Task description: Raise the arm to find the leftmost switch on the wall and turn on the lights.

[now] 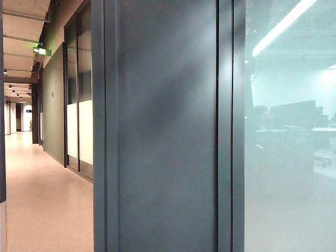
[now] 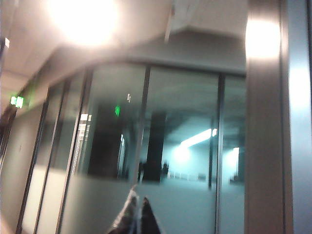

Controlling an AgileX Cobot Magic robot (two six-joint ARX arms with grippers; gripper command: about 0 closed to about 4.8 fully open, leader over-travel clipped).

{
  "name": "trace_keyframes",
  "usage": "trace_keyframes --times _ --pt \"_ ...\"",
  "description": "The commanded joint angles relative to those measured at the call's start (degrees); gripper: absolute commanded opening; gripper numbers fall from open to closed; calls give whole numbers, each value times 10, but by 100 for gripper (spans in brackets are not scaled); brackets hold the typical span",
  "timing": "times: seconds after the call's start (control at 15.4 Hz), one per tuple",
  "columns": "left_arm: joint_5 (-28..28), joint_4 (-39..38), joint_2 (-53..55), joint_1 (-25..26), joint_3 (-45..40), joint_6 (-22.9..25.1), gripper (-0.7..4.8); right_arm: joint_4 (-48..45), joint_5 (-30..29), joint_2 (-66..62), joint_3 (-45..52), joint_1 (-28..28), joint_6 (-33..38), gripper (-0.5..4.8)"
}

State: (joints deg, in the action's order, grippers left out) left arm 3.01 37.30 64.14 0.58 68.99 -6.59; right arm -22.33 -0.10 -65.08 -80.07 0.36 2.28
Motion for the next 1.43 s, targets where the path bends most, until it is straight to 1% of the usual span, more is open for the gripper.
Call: trace_keyframes --times 0.06,0.13,0.19,0.26,0.39,0.45,0.52,0.71,0.78,0.84,0.91,0.97,1.1,1.17,1.23,1.36,1.43 --pt "3 10 2 -1 3 4 -5 -3 -5 1 -2 0 0 -1" --pt "3 12 2 -1 3 4 -5 -2 -6 1 -2 1 0 -1" --pt "3 12 2 -1 3 4 -5 -2 -20 1 -2 1 3 -1" --pt "3 12 2 -1 3 4 -5 -2 -55 1 -2 1 21 -1" --pt "3 12 2 -1 3 4 -5 -5 -172 1 -2 3 75 -1" --pt "3 12 2 -1 3 4 -5 -8 -236 0 -2 10 89 -1" --pt "3 12 2 -1 3 4 -5 -9 -283 1 -2 31 89 -1" --pt "3 11 2 -1 3 4 -5 -6 -375 0 -2 69 89 -1" --pt "3 12 2 -1 3 4 -5 -6 -387 0 -2 79 89 -1" --pt "12 14 2 -1 3 3 -5 -7 -386 1 -2 88 89 -1" --pt "65 27 2 -1 3 -2 -5 -8 -386 1 -2 89 89 -1" --pt "110 50 5 -1 4 -22 -6 -7 -386 1 -2 89 89 -1" --pt "173 52 15 -2 26 -69 -5 -2 -387 1 -2 89 89 -1" --pt "207 52 31 -8 53 -102 -5 0 -387 1 -2 89 89 -1" --pt "227 52 50 -13 83 -133 -6 0 -391 1 -2 89 89 -1" --pt "278 41 87 -20 155 -171 -5 0 -398 1 -2 89 89 -1" --pt "299 23 107 -30 198 -190 -5 1 -401 1 -2 89 89 -1"
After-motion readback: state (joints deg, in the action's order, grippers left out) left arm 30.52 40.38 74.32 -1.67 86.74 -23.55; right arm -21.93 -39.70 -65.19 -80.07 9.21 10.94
